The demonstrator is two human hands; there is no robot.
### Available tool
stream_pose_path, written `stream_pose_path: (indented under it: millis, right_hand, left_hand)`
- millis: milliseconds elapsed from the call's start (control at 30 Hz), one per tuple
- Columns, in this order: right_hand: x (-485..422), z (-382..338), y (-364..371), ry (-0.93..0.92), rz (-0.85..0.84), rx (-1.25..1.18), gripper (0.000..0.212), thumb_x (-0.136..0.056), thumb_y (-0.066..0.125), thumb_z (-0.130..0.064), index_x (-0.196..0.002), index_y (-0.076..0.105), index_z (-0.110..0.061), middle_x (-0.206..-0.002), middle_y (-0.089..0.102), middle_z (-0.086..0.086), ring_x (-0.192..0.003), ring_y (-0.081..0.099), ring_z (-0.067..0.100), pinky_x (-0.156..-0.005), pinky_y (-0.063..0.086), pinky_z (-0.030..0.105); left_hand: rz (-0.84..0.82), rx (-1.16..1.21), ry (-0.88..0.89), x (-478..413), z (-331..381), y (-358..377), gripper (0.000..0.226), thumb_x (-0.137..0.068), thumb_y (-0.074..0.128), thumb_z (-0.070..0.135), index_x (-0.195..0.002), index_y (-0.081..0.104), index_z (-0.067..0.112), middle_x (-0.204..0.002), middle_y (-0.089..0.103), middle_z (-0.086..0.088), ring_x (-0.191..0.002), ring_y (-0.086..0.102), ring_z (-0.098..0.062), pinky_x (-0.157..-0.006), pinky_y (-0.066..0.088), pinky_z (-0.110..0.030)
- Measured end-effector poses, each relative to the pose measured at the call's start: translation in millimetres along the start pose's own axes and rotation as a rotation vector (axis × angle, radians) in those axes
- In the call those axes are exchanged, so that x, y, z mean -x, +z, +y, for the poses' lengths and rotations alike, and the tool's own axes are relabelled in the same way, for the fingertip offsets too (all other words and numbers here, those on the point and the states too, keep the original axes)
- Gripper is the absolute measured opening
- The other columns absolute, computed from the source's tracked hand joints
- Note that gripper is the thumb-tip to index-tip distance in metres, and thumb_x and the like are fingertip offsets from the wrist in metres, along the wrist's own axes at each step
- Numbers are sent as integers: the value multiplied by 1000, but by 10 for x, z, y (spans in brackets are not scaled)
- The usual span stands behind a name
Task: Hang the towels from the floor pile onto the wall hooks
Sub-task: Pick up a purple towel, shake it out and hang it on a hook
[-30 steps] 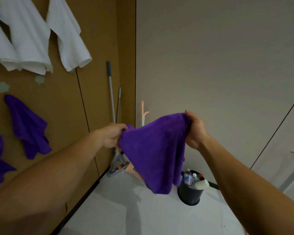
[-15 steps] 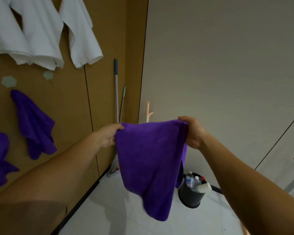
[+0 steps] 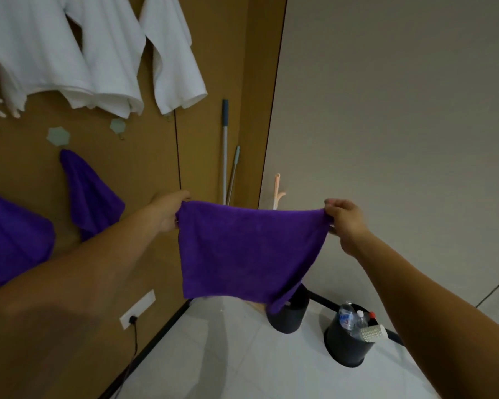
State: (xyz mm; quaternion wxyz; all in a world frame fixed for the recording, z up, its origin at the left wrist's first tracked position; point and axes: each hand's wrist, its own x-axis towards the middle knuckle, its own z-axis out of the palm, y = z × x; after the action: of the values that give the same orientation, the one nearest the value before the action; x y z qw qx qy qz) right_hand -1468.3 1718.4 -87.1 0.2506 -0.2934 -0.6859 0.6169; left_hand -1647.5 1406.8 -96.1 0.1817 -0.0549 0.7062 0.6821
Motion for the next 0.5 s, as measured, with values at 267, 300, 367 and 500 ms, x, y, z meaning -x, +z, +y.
stream_pose_path:
  millis: [267, 300, 367, 500]
  right_hand:
    - [-359, 285, 235, 25, -298, 40, 22, -97, 48, -7, -112, 64, -6, -96, 65, 10, -85, 63, 25, -76, 54, 38]
    - [-436, 262, 269, 2, -287, 23, 23, -97, 47, -5, -112, 64, -6, -95, 65, 9, -86, 62, 26, -79, 54, 40]
    - [-643, 198, 310, -34, -285, -15, 21, -97, 48, -5, -109, 65, -9, -101, 64, 8, -93, 58, 28, -88, 51, 46]
    - [-1030, 178, 434, -14, -360, -67, 24, -99, 46, -9, -116, 64, -8, -111, 61, 8, -97, 57, 23, -92, 49, 43]
  left_hand:
    - [72, -334, 146, -113, 63, -166, 32, -84, 54, -3, -114, 58, 10, -105, 59, -9, -97, 58, -25, -80, 54, -35]
    - [130, -469, 163, -135, 45, -220, 30, -84, 55, -2, -112, 60, 8, -103, 60, -8, -95, 58, -25, -79, 53, -36]
    - [201, -595, 169, -175, 27, -277, 16, -84, 58, 3, -97, 64, 8, -88, 60, -5, -76, 57, -21, -58, 47, -28]
    - [275, -488, 57, -258, 61, -258, 5, -86, 62, 17, -83, 61, 13, -72, 55, -2, -58, 46, -17, -54, 37, -26]
